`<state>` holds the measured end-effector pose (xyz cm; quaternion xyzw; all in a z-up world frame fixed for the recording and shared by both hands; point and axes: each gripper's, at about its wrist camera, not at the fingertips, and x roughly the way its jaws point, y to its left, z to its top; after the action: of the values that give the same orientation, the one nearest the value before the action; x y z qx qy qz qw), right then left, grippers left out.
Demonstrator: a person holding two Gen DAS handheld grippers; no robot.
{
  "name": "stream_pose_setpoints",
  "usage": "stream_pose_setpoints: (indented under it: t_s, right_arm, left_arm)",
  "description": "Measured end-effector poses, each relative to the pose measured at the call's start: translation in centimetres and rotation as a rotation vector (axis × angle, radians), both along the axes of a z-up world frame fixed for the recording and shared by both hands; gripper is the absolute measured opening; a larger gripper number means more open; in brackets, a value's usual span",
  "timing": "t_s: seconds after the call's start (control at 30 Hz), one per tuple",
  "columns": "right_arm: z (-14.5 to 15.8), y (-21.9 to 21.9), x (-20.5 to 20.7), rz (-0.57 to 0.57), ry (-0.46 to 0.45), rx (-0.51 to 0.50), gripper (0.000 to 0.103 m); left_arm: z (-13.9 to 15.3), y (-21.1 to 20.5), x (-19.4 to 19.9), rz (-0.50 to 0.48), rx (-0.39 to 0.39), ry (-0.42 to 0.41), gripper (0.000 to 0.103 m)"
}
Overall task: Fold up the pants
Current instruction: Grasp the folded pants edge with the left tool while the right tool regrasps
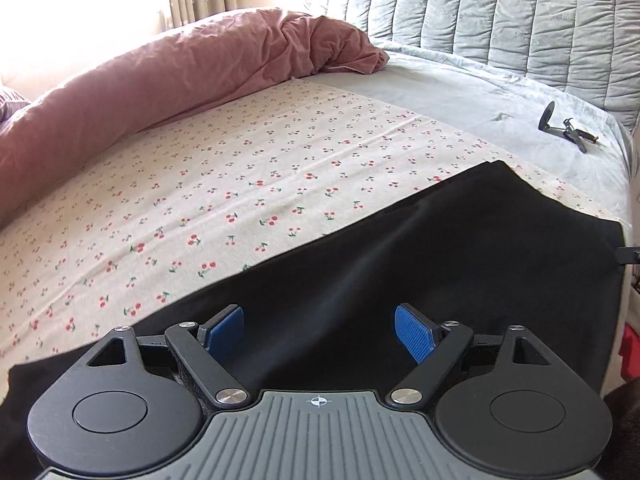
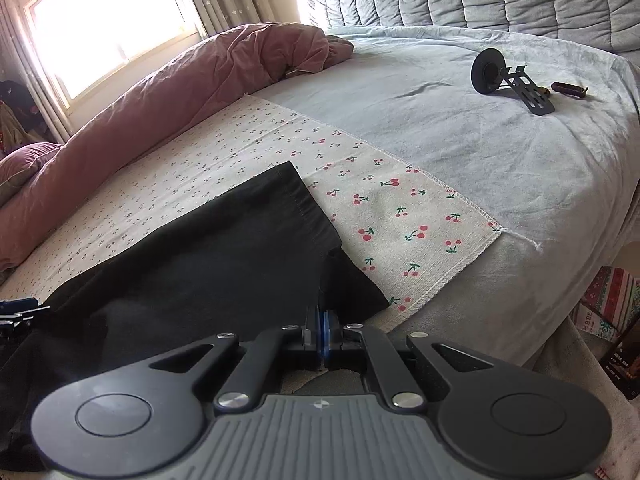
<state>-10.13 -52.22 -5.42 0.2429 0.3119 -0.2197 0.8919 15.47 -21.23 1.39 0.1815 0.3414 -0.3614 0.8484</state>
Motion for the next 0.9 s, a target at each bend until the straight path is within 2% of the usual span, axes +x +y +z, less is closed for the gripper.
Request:
stream_pose_setpoints:
  t_s: [0.13, 0.2, 0.23, 0.27, 0.3, 0.33, 0.4, 0.43, 0.47, 0.6, 0.8, 0.9]
  right_arm:
    - [-0.2, -1.1, -0.3, 0.003, 0.032, 0.009, 0.002]
    - [0.0, -1.3, -0.2, 0.016, 0.054, 0.006, 0.012]
    - [0.3, -1.5, -0.3, 0.010, 0.050, 0.001, 0.026]
    - [0.6, -1.8, -0.3, 0.002, 0.043, -0.007, 0.032]
    - [1.1, -2.2, -0.3, -0.001, 0.020, -0.014, 0.043]
    - [1.5, -2.5, -0.1, -0.001, -0.001, -0.017, 0.046]
    - [2.3, -3.4, 1.2, 0.011, -0.024, -0.024, 0.046]
    - [2.6, -3.8, 2.1, 0.023, -0.037, -0.028, 0.046]
    - [2.8, -4.1, 3.0, 0.037, -0.048, -0.033, 0.047]
    - [2.2, -5.4, 8.2, 0.093, -0.072, -0.056, 0.047]
    - [-0.7, -6.8, 14.4, 0.084, -0.039, -0.027, 0.046]
    - [-1.6, -6.3, 15.5, 0.079, -0.044, -0.043, 0.032]
  left_arm:
    - [-0.3, -0.1, 2.7, 0.003, 0.077, -0.050, 0.082]
    - [-0.7, 0.1, 4.0, -0.014, 0.119, -0.072, 0.081]
    - [-0.9, 0.2, 4.6, -0.026, 0.138, -0.086, 0.081]
    - [-1.2, 0.3, 5.1, -0.040, 0.156, -0.104, 0.081]
    - [-1.5, 0.4, 5.6, -0.053, 0.169, -0.122, 0.078]
    - [-1.8, 0.4, 6.1, -0.065, 0.178, -0.128, 0.075]
    - [-2.2, 0.5, 7.1, -0.079, 0.175, -0.107, 0.060]
    - [-2.4, 0.5, 7.5, -0.087, 0.162, -0.091, 0.055]
    - [-2.5, 0.6, 7.8, -0.101, 0.136, -0.069, 0.046]
    - [-3.0, 0.7, 8.4, -0.126, 0.061, 0.000, 0.027]
    - [-3.5, 0.0, 7.9, -0.125, 0.067, -0.005, 0.010]
    - [-3.2, 0.0, 8.0, -0.111, 0.063, -0.009, 0.000]
